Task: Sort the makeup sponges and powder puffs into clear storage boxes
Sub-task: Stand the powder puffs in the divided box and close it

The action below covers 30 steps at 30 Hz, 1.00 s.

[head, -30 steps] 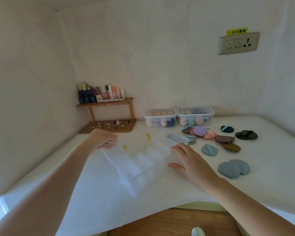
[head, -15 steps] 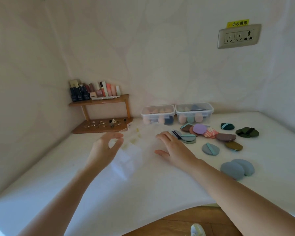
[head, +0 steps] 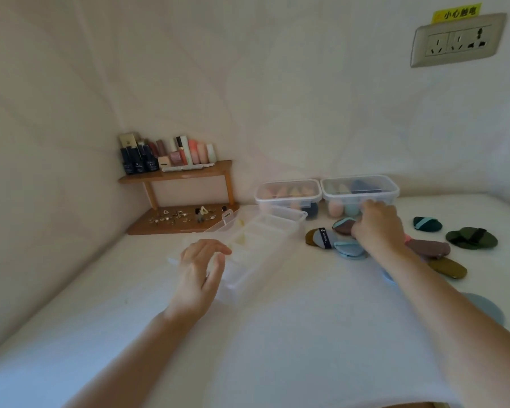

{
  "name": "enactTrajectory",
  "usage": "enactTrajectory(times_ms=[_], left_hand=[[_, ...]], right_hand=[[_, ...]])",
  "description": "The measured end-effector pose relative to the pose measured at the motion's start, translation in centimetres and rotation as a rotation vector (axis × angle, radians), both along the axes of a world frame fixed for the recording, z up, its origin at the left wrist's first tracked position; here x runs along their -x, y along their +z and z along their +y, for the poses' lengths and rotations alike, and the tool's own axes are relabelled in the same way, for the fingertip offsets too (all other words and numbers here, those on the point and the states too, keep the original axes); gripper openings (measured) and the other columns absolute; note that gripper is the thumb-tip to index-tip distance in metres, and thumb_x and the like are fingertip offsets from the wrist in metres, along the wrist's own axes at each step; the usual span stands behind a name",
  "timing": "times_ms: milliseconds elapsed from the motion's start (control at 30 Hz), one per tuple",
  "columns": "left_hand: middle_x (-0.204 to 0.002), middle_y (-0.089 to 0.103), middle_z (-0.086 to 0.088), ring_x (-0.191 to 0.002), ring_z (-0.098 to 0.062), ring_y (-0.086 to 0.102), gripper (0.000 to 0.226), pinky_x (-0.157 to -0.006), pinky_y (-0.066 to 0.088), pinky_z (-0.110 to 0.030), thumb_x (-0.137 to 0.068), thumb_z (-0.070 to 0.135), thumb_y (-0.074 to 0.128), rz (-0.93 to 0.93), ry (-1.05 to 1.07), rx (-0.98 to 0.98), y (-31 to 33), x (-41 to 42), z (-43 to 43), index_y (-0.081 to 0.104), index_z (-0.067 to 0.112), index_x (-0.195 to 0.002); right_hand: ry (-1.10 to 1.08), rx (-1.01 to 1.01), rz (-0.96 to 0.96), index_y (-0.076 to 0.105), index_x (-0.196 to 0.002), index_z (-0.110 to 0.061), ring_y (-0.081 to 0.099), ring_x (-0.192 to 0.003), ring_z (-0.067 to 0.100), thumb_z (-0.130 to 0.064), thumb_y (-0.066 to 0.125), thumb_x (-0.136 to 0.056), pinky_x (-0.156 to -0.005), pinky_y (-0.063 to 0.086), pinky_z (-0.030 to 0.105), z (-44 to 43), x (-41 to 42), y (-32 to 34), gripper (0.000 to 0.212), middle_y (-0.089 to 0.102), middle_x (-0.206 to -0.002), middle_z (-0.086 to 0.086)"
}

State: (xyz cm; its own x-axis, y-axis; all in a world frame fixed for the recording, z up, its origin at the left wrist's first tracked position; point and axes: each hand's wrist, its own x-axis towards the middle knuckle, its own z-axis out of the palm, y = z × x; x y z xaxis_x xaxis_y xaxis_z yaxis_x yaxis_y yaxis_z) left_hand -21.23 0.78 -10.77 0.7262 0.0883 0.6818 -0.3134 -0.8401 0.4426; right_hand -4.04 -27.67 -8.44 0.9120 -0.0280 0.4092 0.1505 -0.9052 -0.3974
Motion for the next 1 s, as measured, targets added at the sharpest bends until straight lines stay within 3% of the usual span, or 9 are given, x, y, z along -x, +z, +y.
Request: enactTrajectory(times_ms=[100, 200, 267, 333, 467, 600, 733, 867, 1000], left_hand=[[-0.111, 0.053, 0.011, -0.098, -0.003, 0.046, 0.032, -0.082, 0.037, -0.023, -0.089, 0.048, 0.031, 0.061, 0.024, 0.095, -0.2, 0.1, 0.0, 0.048, 0.024, -0.099], [-0.115, 0.051, 0.011, -0.084, -0.01, 0.047, 0.03, -0.067, 0.037, -0.02, -0.083, 0.059, 0.036, 0.126, 0.021, 0.148, 0.2, 0.2, 0.0, 0.041, 0.029, -0.09], [-0.114, 0.053, 0.012, -0.098, -0.007, 0.051, 0.037, -0.064, 0.039, -0.017, -0.079, 0.068, 0.04, 0.158, -0.008, 0.131, 0.6, 0.2, 0.5, 0.043, 0.032, -0.088], [-0.114, 0.055, 0.014, -0.108, 0.002, 0.048, 0.052, -0.069, 0.041, -0.015, -0.07, 0.081, 0.043, 0.21, -0.067, 0.1, 1.2, 0.4, 1.3, 0.049, 0.033, -0.09], [-0.114, 0.053, 0.03, -0.107, 0.02, 0.042, 0.075, -0.084, 0.033, -0.005, -0.042, 0.092, 0.053, 0.335, -0.086, 0.099, 2.5, 1.5, 2.1, 0.055, 0.044, -0.1], [-0.115, 0.054, 0.033, -0.113, 0.006, 0.048, 0.069, -0.094, 0.042, -0.022, -0.044, 0.08, 0.068, 0.393, -0.088, 0.109, 2.7, 1.9, 2.2, 0.055, 0.05, -0.104], [-0.114, 0.057, 0.03, -0.112, 0.004, 0.052, 0.051, -0.096, 0.044, -0.017, -0.059, 0.057, 0.077, 0.367, -0.12, 0.105, 2.4, 2.3, 1.4, 0.058, 0.046, -0.105], [-0.109, 0.058, 0.027, -0.106, 0.003, 0.053, 0.047, -0.091, 0.044, -0.011, -0.064, 0.048, 0.078, 0.262, -0.091, 0.048, 2.2, 2.5, -0.6, 0.059, 0.038, -0.105], [-0.105, 0.052, 0.03, -0.098, 0.014, 0.047, 0.049, -0.083, 0.034, 0.001, -0.068, 0.031, 0.081, 0.17, -0.061, -0.031, 2.0, 2.7, -2.2, 0.057, 0.028, -0.111]], right_hand=[[-0.145, 0.063, 0.292, 0.056, -0.115, -0.006, 0.047, -0.112, 0.034, -0.023, 0.043, -0.093, -0.09, 0.04, 0.039, -1.3, -0.5, -0.4, 0.031, 0.055, -0.118, 0.018], [-0.175, 0.066, 0.243, 0.06, -0.105, -0.001, 0.051, -0.108, 0.034, -0.019, 0.046, -0.09, -0.082, 0.043, 0.034, -1.1, -0.8, -0.2, 0.027, 0.058, -0.111, 0.018], [-0.178, 0.036, 0.214, 0.061, -0.085, -0.002, 0.054, -0.102, 0.034, -0.013, 0.052, -0.085, -0.072, 0.043, 0.032, -1.0, -0.7, 0.0, 0.014, 0.059, -0.102, 0.016], [-0.162, -0.007, 0.2, 0.049, -0.063, -0.007, 0.054, -0.099, 0.034, -0.009, 0.054, -0.082, -0.067, 0.04, 0.03, -0.9, -0.4, 0.3, 0.02, 0.054, -0.092, 0.015], [-0.078, -0.14, 0.114, 0.054, -0.065, -0.004, 0.047, -0.07, 0.031, -0.007, 0.05, -0.082, -0.052, 0.029, 0.026, -1.0, 0.6, 1.4, 0.019, 0.054, -0.07, 0.012], [0.08, -0.295, -0.081, 0.068, -0.092, -0.004, 0.05, -0.07, 0.025, -0.011, 0.056, -0.089, -0.056, 0.035, 0.028, -0.3, 2.6, 2.8, 0.015, 0.065, -0.078, 0.011], [0.437, -0.495, -0.121, 0.069, -0.09, -0.006, 0.054, -0.066, 0.015, -0.014, 0.066, -0.086, -0.062, 0.041, 0.024, 2.8, 6.6, 4.7, 0.009, 0.062, -0.073, 0.003], [0.818, -0.306, -0.015, 0.07, -0.089, -0.013, 0.053, -0.062, 0.003, -0.014, 0.062, -0.09, -0.063, 0.039, 0.023, 6.9, 11.6, 4.9, 0.008, 0.059, -0.068, -0.009], [0.854, -0.143, 0.119, 0.071, -0.093, -0.019, 0.058, -0.068, 0.005, -0.02, 0.066, -0.087, -0.063, 0.043, 0.02, 8.8, 13.2, 4.1, 0.008, 0.064, -0.075, -0.009]])
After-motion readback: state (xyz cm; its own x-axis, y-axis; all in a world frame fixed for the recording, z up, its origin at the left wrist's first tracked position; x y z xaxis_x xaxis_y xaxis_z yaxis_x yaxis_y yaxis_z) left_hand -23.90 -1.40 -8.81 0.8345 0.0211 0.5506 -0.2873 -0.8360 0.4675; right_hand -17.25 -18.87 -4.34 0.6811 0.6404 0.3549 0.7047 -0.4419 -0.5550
